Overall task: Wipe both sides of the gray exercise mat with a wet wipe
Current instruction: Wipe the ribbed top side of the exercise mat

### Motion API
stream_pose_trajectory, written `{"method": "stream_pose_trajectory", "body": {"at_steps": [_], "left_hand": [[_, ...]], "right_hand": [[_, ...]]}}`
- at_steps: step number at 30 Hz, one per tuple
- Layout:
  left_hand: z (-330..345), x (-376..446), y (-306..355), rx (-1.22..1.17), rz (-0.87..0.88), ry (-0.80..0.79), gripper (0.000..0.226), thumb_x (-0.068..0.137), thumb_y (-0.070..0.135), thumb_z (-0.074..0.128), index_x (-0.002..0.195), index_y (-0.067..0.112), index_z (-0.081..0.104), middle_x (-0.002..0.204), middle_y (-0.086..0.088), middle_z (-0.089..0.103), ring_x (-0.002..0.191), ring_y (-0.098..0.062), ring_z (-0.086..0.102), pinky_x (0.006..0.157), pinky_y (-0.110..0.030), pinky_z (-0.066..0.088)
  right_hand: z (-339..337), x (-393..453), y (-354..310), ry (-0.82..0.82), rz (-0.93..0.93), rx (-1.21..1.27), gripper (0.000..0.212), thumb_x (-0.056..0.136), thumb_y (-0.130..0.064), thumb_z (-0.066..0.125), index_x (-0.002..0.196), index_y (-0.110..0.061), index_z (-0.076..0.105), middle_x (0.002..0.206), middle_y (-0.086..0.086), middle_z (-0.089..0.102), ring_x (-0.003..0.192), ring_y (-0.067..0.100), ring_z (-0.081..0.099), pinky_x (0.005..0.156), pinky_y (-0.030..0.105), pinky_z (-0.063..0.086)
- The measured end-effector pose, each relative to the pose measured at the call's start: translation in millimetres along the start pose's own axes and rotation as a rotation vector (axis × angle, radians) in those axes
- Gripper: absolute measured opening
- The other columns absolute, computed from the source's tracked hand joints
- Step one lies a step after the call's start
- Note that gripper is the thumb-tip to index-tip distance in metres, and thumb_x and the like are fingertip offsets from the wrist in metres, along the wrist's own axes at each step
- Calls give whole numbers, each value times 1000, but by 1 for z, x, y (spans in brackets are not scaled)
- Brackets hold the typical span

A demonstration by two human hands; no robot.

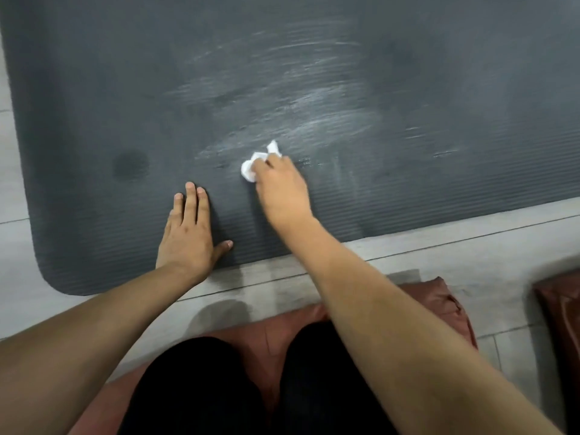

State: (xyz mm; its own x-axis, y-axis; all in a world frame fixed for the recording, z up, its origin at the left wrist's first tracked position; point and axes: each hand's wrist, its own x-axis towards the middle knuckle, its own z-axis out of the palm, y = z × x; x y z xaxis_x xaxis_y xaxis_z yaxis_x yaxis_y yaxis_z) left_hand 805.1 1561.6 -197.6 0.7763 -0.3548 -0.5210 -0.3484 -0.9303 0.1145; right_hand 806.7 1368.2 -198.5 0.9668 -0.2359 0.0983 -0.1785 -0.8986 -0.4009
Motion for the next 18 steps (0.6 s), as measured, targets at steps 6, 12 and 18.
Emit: {"method": "stream_pose_trajectory", "body": {"at_steps": [6, 12, 18], "left_hand": [[0, 1, -1, 11, 1, 9, 111, 93, 55, 62, 161, 4, -10, 169, -15, -14, 156, -37, -7, 129, -44, 6], [-4, 0, 2, 1, -7, -18, 110, 94, 53, 63, 161, 5, -10, 169, -14, -16, 157, -36, -8, 129, -43, 5], [-4, 2, 3, -20, -30, -46, 111, 93, 52, 65, 161, 7, -12, 169, -11, -18, 157, -34, -10, 128, -42, 4]], "right_hand": [[-61, 14, 136, 52, 465, -93, 22, 87, -11, 47, 99, -14, 65, 107, 11, 59, 97, 33, 54, 77, 37, 45], [-3, -25, 12, -162, 191, 13, 25, 82, -5, 52, 99, -15, 66, 105, 10, 61, 90, 32, 59, 72, 37, 48], [-2, -67, -13, -200, -1, 132, 19, 74, -4, 69, 92, -12, 66, 101, 14, 64, 81, 34, 58, 65, 34, 50]]}}
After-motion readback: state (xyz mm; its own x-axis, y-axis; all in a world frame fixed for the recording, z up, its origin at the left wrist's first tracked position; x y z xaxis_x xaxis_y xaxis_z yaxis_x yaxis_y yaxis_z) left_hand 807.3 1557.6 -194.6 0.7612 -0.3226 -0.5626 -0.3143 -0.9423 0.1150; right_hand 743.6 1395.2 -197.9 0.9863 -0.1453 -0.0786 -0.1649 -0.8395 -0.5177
